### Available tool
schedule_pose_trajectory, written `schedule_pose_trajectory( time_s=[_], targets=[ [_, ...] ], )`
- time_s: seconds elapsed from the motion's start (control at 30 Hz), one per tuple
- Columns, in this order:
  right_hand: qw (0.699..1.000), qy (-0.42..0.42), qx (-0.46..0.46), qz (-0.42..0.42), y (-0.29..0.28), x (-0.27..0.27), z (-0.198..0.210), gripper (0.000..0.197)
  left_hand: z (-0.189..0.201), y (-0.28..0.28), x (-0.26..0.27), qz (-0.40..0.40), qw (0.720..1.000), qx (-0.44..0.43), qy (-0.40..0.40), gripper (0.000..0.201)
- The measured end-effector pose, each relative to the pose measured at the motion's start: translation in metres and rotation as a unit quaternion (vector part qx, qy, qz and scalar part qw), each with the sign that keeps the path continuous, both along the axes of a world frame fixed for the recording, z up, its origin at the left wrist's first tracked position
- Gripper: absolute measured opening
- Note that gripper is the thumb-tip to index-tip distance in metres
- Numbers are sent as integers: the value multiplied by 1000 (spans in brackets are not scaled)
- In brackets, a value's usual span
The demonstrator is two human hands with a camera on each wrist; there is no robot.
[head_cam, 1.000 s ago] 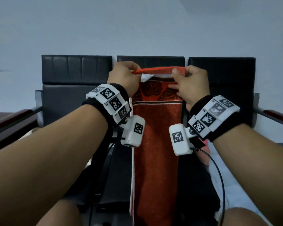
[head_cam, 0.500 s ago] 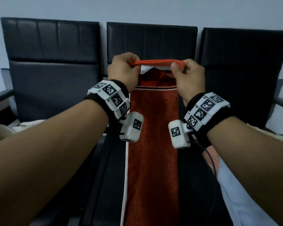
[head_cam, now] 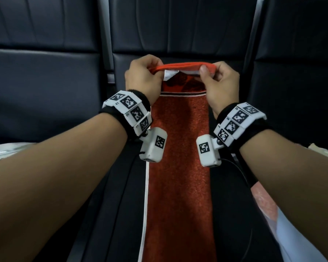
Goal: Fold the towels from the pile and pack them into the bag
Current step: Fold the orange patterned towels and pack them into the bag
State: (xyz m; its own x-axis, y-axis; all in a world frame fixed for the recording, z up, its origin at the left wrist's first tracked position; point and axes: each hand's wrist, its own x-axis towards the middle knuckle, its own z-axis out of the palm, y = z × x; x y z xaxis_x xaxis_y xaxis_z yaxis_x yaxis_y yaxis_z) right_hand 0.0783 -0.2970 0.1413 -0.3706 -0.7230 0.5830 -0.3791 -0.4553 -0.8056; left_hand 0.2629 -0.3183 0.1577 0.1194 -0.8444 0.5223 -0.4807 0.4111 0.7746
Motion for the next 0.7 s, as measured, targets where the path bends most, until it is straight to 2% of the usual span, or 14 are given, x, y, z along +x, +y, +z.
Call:
schedule_pose_trajectory(
  time_s=[0.17,0.3,0.47,0.7],
  targets=[
    [1000,-8,17,20,-10,-5,-14,27,-17,-10,-6,-2,1000,14,15,23],
    [998,-14,66,19,11,-9,-39,20,-37,7,-6,-12,999,40,19,22],
    [993,-41,106,29,61,-5,-60,21,-60,58,0,-21,997,74,14,19],
    [987,-35,151,33,154,4,-101,20,-96,145,16,-43,989,139,33,21]
  ],
)
